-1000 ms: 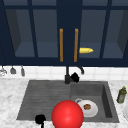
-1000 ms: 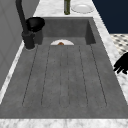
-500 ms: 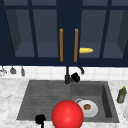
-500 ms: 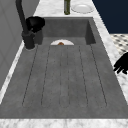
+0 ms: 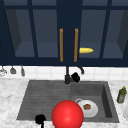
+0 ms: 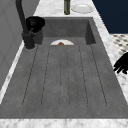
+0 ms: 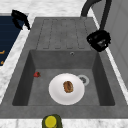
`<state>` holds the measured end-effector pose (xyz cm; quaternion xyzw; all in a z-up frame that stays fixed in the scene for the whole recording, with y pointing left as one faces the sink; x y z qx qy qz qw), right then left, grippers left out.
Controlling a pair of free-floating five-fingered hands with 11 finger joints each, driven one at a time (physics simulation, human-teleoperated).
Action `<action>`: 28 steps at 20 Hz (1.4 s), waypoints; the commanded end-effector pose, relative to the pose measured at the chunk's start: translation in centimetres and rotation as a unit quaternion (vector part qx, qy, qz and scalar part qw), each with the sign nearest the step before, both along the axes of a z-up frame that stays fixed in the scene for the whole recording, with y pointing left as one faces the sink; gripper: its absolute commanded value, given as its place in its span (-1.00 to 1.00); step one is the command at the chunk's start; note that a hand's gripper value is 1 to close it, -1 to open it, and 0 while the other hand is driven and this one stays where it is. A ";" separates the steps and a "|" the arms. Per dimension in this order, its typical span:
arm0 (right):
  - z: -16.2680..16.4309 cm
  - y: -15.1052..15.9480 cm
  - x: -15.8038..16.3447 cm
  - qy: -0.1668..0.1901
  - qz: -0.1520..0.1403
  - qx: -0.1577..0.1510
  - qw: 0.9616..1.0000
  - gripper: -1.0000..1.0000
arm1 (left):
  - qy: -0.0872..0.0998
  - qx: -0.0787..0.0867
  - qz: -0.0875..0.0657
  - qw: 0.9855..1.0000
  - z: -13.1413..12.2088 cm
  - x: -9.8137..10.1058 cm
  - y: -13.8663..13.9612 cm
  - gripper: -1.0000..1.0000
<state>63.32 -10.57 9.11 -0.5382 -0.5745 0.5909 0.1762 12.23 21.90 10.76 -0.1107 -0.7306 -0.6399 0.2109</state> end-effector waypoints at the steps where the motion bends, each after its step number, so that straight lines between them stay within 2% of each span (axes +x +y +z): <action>1: 0.0 -0.5 -1.3 0.027 0.000 0.062 0.998 1.00 | 0.000 0.000 0.000 1.000 0.0 0.0 0.0 0.00; 28: -0.3 -0.6 -1.4 0.017 -0.004 0.083 0.996 1.00 | 0.000 0.000 0.000 1.000 0.0 0.0 0.0 0.00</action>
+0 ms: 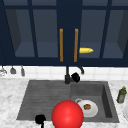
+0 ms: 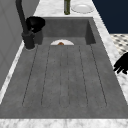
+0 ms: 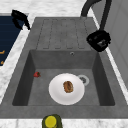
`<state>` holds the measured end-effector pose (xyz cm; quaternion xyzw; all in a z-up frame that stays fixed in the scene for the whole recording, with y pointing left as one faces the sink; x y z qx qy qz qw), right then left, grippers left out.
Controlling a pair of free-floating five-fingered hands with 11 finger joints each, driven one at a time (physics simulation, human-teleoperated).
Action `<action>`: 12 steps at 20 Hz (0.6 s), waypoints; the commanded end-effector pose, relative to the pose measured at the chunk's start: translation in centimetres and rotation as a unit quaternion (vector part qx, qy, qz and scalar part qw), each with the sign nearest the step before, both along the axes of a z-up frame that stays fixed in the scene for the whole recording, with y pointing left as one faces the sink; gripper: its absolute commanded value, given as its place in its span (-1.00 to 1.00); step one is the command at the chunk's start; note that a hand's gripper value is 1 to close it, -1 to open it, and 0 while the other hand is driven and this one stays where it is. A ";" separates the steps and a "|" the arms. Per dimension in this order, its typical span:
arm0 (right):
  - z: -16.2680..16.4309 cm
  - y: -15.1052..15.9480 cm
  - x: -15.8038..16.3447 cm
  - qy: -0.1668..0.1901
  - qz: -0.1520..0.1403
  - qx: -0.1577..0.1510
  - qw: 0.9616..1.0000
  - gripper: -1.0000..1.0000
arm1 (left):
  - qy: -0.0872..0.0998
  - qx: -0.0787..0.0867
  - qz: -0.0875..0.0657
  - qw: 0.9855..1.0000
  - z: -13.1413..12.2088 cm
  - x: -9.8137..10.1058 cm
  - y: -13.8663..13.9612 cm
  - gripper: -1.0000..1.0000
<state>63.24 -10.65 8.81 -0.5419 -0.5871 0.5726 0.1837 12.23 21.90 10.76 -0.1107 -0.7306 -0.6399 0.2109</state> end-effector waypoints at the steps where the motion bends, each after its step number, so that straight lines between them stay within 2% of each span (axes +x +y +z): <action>1: 0.0 -0.5 -1.3 0.027 0.000 0.062 0.998 1.00 | 0.000 0.000 0.000 1.000 0.0 0.0 0.0 0.00; 12: -0.1 -0.5 -1.4 0.023 -0.002 0.070 0.997 1.00 | 0.000 0.000 0.000 1.000 0.0 0.0 0.0 0.00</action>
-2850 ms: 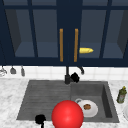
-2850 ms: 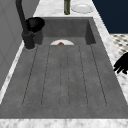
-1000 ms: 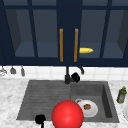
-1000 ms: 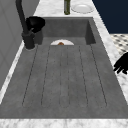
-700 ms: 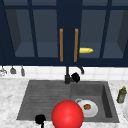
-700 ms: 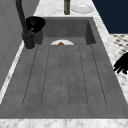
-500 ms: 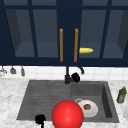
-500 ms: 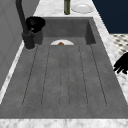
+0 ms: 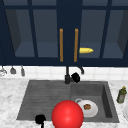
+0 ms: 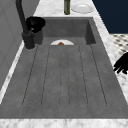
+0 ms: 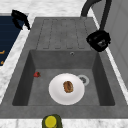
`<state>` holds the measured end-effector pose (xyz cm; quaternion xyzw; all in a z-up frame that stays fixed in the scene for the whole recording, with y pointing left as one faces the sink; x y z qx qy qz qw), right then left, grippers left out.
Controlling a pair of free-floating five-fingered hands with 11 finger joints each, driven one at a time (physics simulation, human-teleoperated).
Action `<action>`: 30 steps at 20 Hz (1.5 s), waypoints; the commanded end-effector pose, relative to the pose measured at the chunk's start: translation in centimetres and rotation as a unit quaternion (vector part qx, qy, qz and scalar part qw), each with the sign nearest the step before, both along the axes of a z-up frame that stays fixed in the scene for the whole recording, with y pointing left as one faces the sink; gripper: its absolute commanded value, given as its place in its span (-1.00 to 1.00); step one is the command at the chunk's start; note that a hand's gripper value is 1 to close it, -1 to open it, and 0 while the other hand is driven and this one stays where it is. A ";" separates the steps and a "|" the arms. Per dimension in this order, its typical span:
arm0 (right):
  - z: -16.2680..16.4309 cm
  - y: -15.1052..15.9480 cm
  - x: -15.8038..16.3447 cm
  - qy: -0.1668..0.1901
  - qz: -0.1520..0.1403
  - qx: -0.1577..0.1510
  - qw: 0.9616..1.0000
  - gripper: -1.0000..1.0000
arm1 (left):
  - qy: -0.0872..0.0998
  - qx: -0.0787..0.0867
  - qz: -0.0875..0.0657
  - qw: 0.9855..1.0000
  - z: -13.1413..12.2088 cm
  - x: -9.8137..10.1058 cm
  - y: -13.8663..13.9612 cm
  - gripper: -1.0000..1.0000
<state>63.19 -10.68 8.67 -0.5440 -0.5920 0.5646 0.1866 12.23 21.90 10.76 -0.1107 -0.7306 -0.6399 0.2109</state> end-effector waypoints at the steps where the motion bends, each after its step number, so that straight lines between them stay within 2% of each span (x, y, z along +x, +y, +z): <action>1: 0.0 -0.5 -1.3 0.027 0.000 0.062 0.998 1.00 | 0.000 0.000 0.000 1.000 0.0 0.0 0.0 0.00; 7: -0.1 -0.9 -1.0 0.022 -0.001 0.067 0.998 1.00 | 0.000 0.000 0.000 1.000 0.0 0.0 0.0 0.00; 8: -1.0 -1.0 -0.1 0.023 0.008 0.057 0.998 1.00 | 0.000 0.000 0.000 1.000 0.0 0.0 0.0 0.00; 9: -0.3 -0.7 0.3 0.017 0.024 0.029 0.999 1.00 | 0.000 0.000 0.000 1.000 0.0 0.0 0.0 0.00; 10: -0.1 -0.2 0.1 0.002 0.016 0.009 1.000 1.00 | 0.000 0.000 0.000 1.000 0.0 0.0 0.0 0.00; 11: 0.1 0.0 0.5 0.012 0.004 0.003 1.000 -1.00 | 0.000 0.000 0.000 1.000 0.0 0.0 0.0 0.00; 13: 0.4 -0.7 0.3 0.004 0.016 -0.001 1.000 -1.00 | 0.000 0.000 0.000 1.000 0.0 0.0 0.0 0.00; 16: 1.0 -2.5 0.3 0.001 0.023 0.015 1.000 -1.00 | 0.000 0.000 0.000 1.000 0.0 0.0 0.0 0.00; 20: 0.9 -4.2 0.2 0.029 0.019 0.013 0.999 -1.00 | 0.000 0.000 0.000 1.000 0.0 0.0 0.0 0.00; 26: -0.3 -6.1 -0.1 0.035 0.011 -0.003 0.999 -1.00 | 0.000 0.000 0.000 1.000 0.0 0.0 0.0 0.00; 30: -0.7 -5.9 -0.9 0.027 0.010 0.027 0.999 -1.00 | 0.000 0.000 0.000 1.000 0.0 0.0 0.0 0.00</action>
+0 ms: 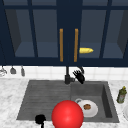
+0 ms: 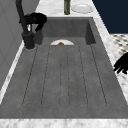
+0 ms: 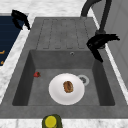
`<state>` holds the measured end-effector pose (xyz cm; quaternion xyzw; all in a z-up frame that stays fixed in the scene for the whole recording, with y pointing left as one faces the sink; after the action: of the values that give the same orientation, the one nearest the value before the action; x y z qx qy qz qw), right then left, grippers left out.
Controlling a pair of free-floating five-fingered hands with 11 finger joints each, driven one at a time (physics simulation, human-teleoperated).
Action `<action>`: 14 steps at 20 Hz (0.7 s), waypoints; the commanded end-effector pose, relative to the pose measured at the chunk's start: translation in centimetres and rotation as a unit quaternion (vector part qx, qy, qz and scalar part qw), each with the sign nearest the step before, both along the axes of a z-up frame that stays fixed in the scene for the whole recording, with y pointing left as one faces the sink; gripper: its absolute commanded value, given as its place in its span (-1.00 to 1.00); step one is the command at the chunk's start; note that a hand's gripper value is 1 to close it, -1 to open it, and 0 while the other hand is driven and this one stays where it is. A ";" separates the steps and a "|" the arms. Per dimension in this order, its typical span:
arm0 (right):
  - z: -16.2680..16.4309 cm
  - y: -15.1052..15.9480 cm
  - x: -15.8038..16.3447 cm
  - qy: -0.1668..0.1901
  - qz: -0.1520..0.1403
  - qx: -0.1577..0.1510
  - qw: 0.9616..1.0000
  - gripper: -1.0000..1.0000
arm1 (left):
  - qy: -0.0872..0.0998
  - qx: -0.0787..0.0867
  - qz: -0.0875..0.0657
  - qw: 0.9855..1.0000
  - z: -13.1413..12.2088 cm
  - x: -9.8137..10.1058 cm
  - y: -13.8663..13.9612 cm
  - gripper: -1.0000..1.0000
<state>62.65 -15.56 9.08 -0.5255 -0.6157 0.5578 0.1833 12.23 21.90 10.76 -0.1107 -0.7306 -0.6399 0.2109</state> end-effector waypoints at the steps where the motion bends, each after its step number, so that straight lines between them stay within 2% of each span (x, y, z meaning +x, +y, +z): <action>1: -1.3 -1.3 -0.7 0.032 -0.017 0.021 0.999 -1.00 | 0.000 0.000 0.000 1.000 0.0 0.0 0.0 0.00; 3: -1.2 -1.4 -1.2 0.037 -0.022 0.044 0.998 -1.00 | 0.000 0.000 0.000 1.000 0.0 0.0 0.0 0.00; 8: -2.2 -2.1 -3.0 0.033 -0.023 0.068 0.997 -1.00 | 0.000 0.000 0.000 1.000 0.0 0.0 0.0 0.00; 10: -3.1 -1.9 -4.0 0.032 -0.024 0.059 0.997 -1.00 | 0.000 0.000 0.000 1.000 0.0 0.0 0.0 0.00; 14: -2.9 -1.1 -4.8 0.047 -0.051 0.080 0.994 -1.00 | 0.000 0.000 0.000 1.000 0.0 0.0 0.0 0.00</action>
<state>58.73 -16.57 6.97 -0.5244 -0.6442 0.5020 0.2409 12.23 21.90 10.76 -0.1107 -0.7306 -0.6399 0.2109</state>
